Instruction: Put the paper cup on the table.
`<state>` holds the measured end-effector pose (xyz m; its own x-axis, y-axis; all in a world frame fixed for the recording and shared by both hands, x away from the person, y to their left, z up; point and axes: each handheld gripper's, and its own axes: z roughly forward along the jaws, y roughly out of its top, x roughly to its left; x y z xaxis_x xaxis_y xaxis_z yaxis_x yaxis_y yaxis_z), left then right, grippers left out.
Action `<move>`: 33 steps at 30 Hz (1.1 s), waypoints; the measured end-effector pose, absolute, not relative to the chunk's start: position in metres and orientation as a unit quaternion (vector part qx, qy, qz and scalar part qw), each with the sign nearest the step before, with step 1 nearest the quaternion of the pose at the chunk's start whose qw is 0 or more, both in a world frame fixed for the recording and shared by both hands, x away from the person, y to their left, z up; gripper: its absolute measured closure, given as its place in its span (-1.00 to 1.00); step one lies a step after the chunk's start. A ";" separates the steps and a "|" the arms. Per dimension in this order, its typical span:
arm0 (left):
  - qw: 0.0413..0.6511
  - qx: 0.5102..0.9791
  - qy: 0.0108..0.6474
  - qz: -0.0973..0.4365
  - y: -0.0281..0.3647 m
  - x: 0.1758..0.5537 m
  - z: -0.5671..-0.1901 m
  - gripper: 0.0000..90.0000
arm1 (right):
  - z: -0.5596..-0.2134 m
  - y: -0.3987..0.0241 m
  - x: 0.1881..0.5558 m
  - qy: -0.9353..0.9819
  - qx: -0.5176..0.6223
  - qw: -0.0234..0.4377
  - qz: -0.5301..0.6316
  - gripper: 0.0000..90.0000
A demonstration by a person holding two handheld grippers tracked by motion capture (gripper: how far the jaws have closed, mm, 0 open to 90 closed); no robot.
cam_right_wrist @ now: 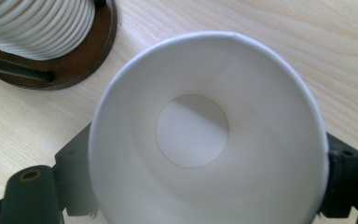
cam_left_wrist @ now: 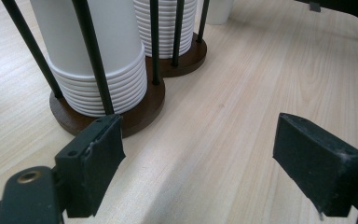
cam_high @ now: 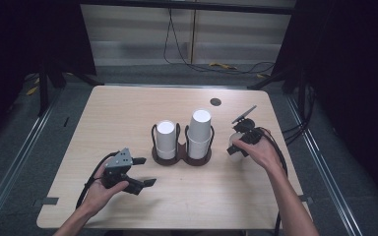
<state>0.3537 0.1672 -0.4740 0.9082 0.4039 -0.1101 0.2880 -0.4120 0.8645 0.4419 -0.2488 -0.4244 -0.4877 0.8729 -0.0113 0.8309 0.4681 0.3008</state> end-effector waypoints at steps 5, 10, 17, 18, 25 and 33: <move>0.500 0.839 0.205 0.058 0.168 0.354 -0.474 -0.64 | -0.429 -0.253 0.437 0.850 0.505 0.075 0.128 -0.65; 0.500 0.838 0.210 0.059 0.168 0.355 -0.475 -0.64 | -0.425 -0.255 0.427 0.841 0.511 0.091 0.151 -0.63; 0.498 0.839 0.211 0.059 0.169 0.355 -0.475 -0.64 | -0.425 -0.263 0.418 0.829 0.522 0.101 0.175 -0.62; 0.501 0.836 0.214 0.057 0.169 0.355 -0.475 -0.64 | -0.425 -0.263 0.417 0.828 0.524 0.100 0.175 -0.63; 0.506 0.831 0.224 0.057 0.172 0.356 -0.474 -0.64 | -0.422 -0.269 0.406 0.821 0.523 0.104 0.203 -0.66; 0.503 0.833 0.222 0.059 0.172 0.356 -0.474 -0.64 | -0.426 -0.272 0.386 0.805 0.531 0.134 0.229 -0.62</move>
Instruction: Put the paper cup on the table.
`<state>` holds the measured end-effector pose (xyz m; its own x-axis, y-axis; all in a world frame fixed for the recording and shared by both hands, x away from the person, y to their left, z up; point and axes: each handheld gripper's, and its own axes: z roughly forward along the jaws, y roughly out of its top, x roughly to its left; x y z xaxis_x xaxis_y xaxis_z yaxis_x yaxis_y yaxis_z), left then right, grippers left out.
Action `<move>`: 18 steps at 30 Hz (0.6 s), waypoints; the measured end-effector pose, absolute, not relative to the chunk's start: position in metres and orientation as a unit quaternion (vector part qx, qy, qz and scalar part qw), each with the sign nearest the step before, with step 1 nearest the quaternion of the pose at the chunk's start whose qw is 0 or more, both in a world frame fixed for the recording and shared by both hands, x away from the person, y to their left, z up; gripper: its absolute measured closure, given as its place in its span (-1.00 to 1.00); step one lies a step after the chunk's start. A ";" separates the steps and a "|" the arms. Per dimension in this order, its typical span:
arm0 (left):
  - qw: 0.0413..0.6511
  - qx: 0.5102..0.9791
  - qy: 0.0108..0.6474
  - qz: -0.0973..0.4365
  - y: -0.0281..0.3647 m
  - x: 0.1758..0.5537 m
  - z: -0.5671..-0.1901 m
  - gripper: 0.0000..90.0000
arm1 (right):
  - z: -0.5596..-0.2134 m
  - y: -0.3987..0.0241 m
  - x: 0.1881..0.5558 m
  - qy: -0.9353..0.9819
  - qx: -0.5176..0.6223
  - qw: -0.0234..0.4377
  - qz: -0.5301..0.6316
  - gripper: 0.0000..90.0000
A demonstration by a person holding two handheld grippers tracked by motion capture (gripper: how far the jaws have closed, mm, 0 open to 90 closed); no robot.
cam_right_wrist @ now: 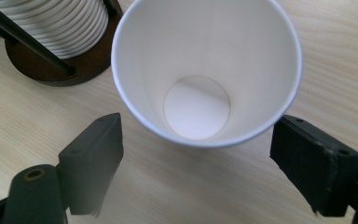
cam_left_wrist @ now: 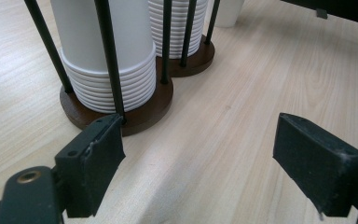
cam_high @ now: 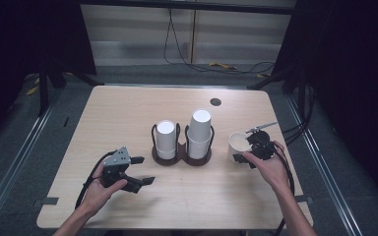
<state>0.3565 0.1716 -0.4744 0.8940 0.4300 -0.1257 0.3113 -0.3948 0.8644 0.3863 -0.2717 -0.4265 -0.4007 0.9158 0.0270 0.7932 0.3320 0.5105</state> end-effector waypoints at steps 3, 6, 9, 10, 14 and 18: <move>0.503 0.832 0.225 0.059 0.171 0.357 -0.475 -0.64 | -0.429 -0.272 0.377 0.798 0.534 0.147 0.238 -0.61; 0.504 0.832 0.226 0.058 0.171 0.357 -0.475 -0.64 | -0.429 -0.274 0.369 0.789 0.535 0.155 0.259 -0.61; 0.507 0.827 0.238 0.055 0.171 0.357 -0.475 -0.64 | -0.428 -0.275 0.360 0.773 0.538 0.176 0.287 -0.61; 0.507 0.826 0.239 0.056 0.171 0.357 -0.475 -0.64 | -0.428 -0.275 0.358 0.769 0.538 0.182 0.293 -0.61; 0.505 0.828 0.238 0.059 0.171 0.357 -0.474 -0.64 | -0.430 -0.273 0.347 0.761 0.536 0.191 0.313 -0.62; 0.505 0.825 0.243 0.069 0.170 0.356 -0.472 -0.64 | -0.434 -0.272 0.337 0.750 0.534 0.202 0.335 -0.62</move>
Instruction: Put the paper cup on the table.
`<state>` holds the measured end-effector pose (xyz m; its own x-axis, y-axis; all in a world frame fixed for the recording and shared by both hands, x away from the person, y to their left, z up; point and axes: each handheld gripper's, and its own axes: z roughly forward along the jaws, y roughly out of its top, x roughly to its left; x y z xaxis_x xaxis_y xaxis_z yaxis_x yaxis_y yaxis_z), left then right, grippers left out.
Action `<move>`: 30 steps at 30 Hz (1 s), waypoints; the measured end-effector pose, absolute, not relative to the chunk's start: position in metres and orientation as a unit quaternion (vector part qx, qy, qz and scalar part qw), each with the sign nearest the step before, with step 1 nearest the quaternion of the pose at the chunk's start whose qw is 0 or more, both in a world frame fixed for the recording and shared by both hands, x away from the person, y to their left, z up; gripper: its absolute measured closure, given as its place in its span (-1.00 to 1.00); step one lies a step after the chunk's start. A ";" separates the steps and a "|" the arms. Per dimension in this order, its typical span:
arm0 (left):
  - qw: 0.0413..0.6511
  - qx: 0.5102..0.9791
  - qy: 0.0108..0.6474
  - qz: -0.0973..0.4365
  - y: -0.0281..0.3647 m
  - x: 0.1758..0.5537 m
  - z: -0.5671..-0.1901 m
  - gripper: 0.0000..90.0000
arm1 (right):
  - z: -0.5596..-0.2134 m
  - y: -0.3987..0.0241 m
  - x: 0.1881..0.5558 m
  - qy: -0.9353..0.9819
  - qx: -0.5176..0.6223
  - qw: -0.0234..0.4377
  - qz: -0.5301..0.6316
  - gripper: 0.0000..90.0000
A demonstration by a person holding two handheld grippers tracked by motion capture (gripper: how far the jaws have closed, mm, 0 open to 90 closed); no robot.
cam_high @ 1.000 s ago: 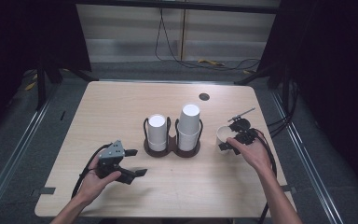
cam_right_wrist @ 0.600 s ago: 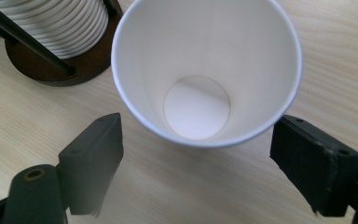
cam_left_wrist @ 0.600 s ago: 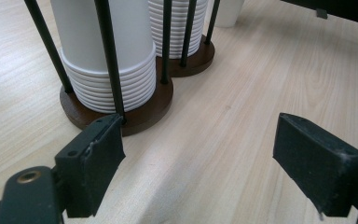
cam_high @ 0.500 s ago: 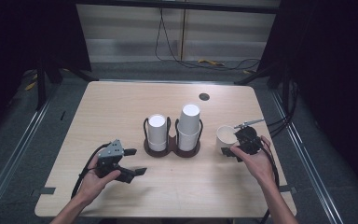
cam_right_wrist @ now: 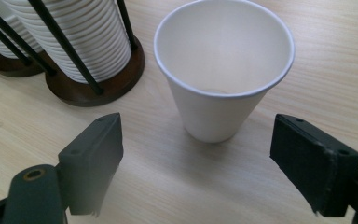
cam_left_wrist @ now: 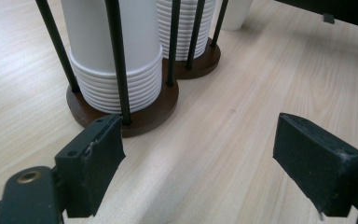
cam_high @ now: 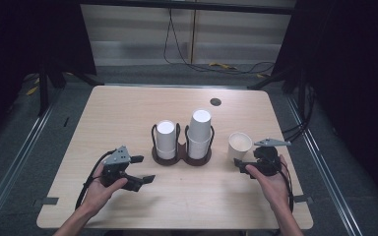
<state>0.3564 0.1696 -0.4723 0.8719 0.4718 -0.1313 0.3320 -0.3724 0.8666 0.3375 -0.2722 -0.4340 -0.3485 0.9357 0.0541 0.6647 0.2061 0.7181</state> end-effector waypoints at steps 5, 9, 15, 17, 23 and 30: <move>0.504 0.826 0.240 0.080 0.168 0.354 -0.471 -0.64 | -0.440 -0.263 0.326 0.738 0.524 0.234 0.355 -0.65; 0.504 0.826 0.239 0.078 0.169 0.351 -0.469 -0.64 | -0.443 -0.251 0.320 0.738 0.511 0.229 0.377 -0.65; 0.493 0.829 0.249 0.088 0.175 0.344 -0.469 -0.64 | -0.441 -0.230 0.310 0.742 0.484 0.220 0.407 -0.67; 0.490 0.829 0.254 0.089 0.178 0.344 -0.470 -0.64 | -0.441 -0.223 0.307 0.744 0.478 0.221 0.412 -0.68; 0.494 0.821 0.270 0.092 0.185 0.343 -0.472 -0.64 | -0.442 -0.208 0.303 0.733 0.463 0.235 0.439 -0.65; 0.503 0.810 0.286 0.096 0.190 0.341 -0.475 -0.64 | -0.452 -0.199 0.301 0.725 0.455 0.221 0.468 -0.68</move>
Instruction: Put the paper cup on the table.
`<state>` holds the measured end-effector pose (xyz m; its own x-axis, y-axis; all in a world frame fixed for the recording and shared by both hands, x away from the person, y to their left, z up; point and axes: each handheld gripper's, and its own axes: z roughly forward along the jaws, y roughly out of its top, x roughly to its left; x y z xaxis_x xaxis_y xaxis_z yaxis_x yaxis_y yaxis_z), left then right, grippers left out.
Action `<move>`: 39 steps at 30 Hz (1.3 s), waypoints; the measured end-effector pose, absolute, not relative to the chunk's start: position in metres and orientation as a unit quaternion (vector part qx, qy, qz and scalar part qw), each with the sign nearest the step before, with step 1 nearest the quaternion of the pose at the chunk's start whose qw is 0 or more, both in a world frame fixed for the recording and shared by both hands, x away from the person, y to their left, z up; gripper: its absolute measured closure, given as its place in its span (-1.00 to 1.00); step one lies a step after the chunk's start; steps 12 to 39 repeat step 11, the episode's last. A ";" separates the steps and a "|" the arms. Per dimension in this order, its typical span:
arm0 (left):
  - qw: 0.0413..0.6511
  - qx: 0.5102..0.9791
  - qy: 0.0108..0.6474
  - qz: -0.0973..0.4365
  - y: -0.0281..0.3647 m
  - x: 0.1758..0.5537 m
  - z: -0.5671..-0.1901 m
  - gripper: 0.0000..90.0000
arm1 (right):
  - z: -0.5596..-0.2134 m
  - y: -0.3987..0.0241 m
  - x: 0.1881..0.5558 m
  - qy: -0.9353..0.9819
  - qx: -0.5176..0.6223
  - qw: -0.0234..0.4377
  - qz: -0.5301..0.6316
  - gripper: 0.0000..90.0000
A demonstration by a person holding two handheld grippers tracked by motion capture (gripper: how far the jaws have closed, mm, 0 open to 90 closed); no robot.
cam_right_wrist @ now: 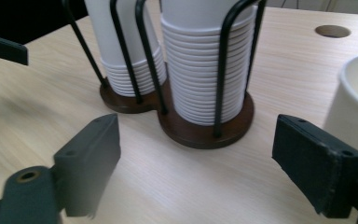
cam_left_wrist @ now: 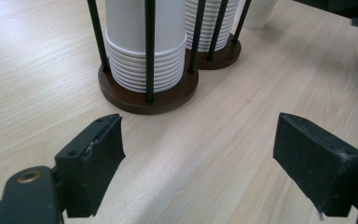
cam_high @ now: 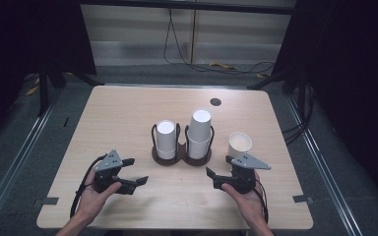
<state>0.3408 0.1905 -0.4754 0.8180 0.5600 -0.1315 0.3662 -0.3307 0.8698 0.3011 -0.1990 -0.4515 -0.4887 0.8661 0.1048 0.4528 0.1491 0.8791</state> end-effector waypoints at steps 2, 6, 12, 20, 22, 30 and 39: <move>0.505 0.806 0.292 0.103 0.194 0.339 -0.477 -0.64 | -0.454 -0.195 0.300 0.728 0.452 0.219 0.466 -0.67; 0.509 0.793 0.316 0.113 0.201 0.335 -0.479 -0.65 | -0.463 -0.187 0.300 0.736 0.449 0.202 0.464 -0.66; 0.503 0.799 0.312 0.108 0.201 0.336 -0.484 -0.64 | -0.464 -0.185 0.299 0.737 0.443 0.197 0.470 -0.67; 0.503 0.799 0.312 0.108 0.201 0.336 -0.484 -0.64 | -0.464 -0.185 0.299 0.737 0.443 0.197 0.470 -0.67; 0.503 0.799 0.312 0.108 0.201 0.336 -0.484 -0.64 | -0.464 -0.185 0.299 0.737 0.443 0.197 0.470 -0.67; 0.503 0.799 0.312 0.108 0.201 0.336 -0.484 -0.64 | -0.464 -0.185 0.299 0.737 0.443 0.197 0.470 -0.67; 0.503 0.799 0.312 0.108 0.201 0.336 -0.484 -0.64 | -0.464 -0.185 0.299 0.737 0.443 0.197 0.470 -0.67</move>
